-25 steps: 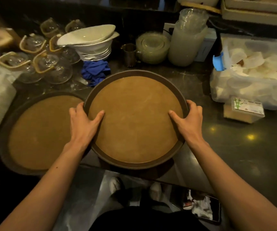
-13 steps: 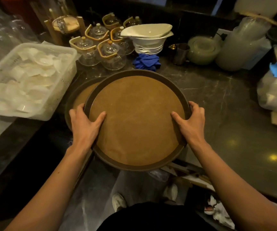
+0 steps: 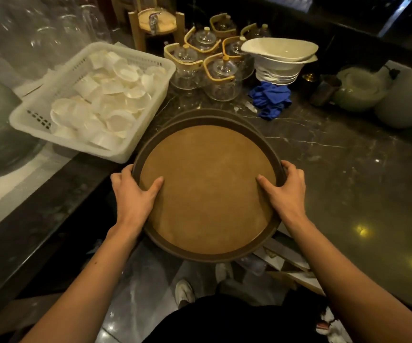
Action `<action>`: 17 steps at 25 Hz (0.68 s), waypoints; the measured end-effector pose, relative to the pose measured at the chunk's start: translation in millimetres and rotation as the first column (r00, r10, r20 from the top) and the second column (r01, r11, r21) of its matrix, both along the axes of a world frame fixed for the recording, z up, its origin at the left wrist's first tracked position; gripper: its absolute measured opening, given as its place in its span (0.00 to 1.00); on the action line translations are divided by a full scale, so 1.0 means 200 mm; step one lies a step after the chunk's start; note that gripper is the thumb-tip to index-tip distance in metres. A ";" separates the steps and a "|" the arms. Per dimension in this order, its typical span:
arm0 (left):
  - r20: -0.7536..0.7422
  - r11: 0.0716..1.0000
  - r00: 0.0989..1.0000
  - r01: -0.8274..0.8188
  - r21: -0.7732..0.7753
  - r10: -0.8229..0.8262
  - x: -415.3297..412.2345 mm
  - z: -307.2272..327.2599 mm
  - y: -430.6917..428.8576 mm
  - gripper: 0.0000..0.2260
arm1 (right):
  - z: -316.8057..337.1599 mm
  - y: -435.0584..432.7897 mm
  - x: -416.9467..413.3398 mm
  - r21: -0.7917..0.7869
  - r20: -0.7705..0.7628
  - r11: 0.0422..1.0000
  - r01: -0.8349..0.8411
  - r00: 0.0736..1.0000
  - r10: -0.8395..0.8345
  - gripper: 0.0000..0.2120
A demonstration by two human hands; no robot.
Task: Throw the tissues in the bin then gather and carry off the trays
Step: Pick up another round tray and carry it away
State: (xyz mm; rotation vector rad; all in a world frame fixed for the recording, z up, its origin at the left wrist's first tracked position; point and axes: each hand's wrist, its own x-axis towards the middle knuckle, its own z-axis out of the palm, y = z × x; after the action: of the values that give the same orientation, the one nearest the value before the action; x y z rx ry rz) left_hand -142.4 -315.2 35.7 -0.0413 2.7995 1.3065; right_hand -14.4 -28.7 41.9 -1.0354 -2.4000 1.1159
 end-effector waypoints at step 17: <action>0.055 0.987 0.990 -0.123 -0.102 0.129 -0.25 -0.22 0.36 0.35 | -0.27 0.41 -0.43 -0.101 0.019 0.992 -0.069 0.997 0.072 0.31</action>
State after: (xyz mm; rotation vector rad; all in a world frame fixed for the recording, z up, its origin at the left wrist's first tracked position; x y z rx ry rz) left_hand -192.7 -242.4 -8.8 -0.2622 2.8480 1.1675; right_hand -100.4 52.7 -11.8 -1.0068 -2.4378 1.2677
